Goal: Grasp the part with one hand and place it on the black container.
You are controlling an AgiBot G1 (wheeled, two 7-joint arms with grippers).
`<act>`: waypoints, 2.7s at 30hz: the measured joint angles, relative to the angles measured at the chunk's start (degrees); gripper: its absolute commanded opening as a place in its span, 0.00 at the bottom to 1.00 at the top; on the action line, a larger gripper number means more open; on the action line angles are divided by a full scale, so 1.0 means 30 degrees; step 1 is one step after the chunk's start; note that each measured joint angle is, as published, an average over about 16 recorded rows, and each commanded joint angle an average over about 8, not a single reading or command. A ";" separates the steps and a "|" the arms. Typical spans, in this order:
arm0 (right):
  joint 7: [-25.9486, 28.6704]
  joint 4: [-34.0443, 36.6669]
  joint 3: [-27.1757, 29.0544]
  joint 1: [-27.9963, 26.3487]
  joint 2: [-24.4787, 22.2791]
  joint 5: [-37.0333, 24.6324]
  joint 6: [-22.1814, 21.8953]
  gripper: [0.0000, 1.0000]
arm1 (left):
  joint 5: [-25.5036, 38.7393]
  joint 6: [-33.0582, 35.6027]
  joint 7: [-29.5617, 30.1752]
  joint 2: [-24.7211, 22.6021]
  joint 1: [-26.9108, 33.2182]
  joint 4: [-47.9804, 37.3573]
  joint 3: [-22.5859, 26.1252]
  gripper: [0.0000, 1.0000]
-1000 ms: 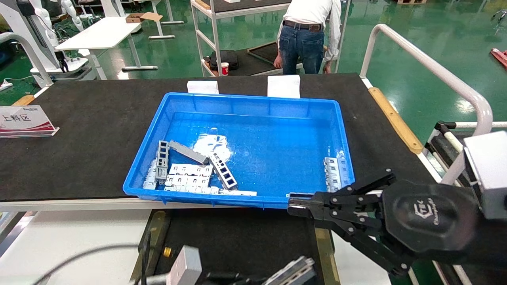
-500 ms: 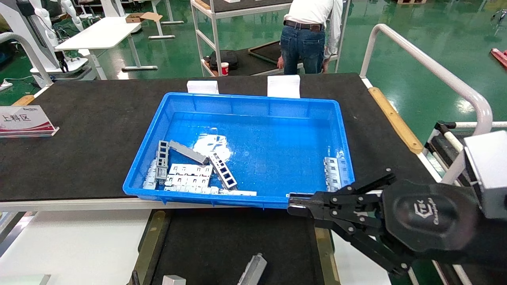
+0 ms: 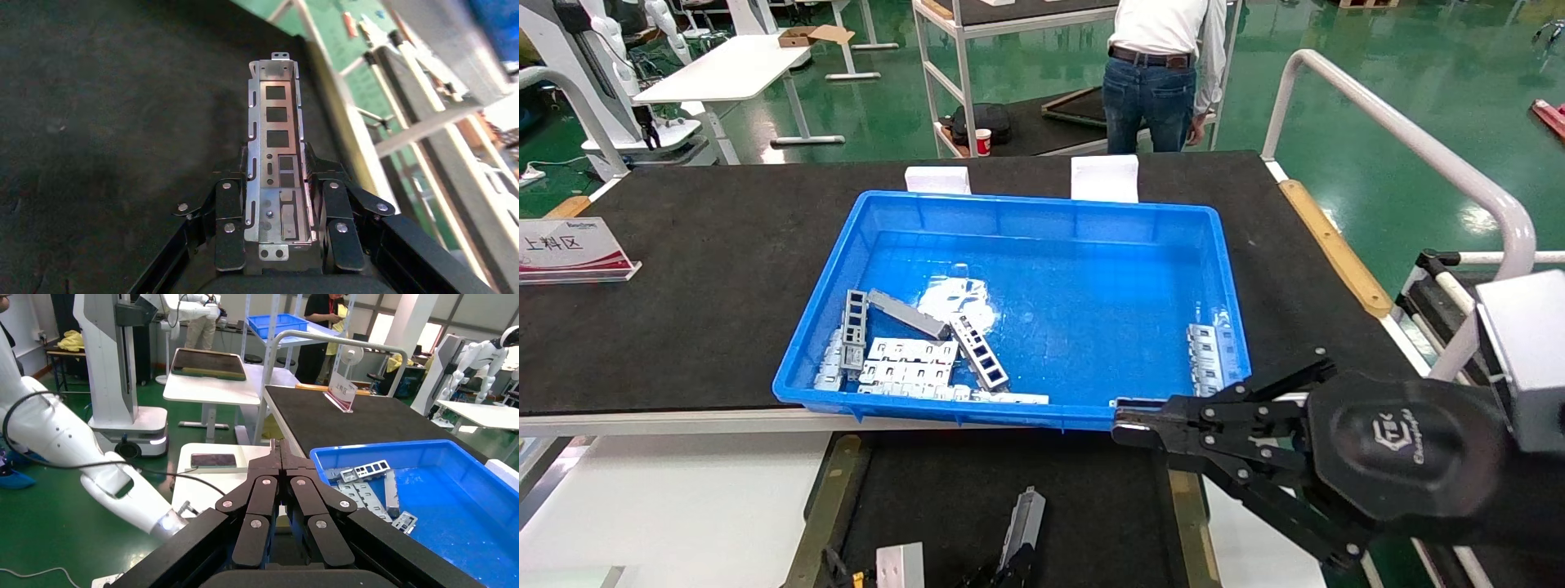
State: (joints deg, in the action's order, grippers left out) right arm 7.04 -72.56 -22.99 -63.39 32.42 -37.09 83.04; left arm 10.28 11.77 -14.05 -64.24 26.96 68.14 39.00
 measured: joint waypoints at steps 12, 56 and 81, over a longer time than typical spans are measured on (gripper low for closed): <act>-0.0001 0.0000 -0.0001 0.0000 0.0000 0.0001 0.0000 0.00 | 0.0081 -0.0590 -0.1096 -0.2877 0.0745 -0.2999 -0.1657 0.00; -0.0003 0.0000 -0.0006 -0.0002 -0.0002 0.0004 -0.0002 1.00 | 0.1562 0.3591 -0.2126 -0.0459 0.0923 -0.2652 0.0312 1.00; -0.0004 0.0000 -0.0009 -0.0002 -0.0003 0.0006 -0.0003 1.00 | 0.4760 1.0874 0.2248 0.6658 0.5043 0.1753 0.4439 1.00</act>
State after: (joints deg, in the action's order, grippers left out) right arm 7.03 -72.56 -23.02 -63.39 32.41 -37.08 83.03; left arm 24.56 44.39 -7.31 -44.26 42.08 73.40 52.31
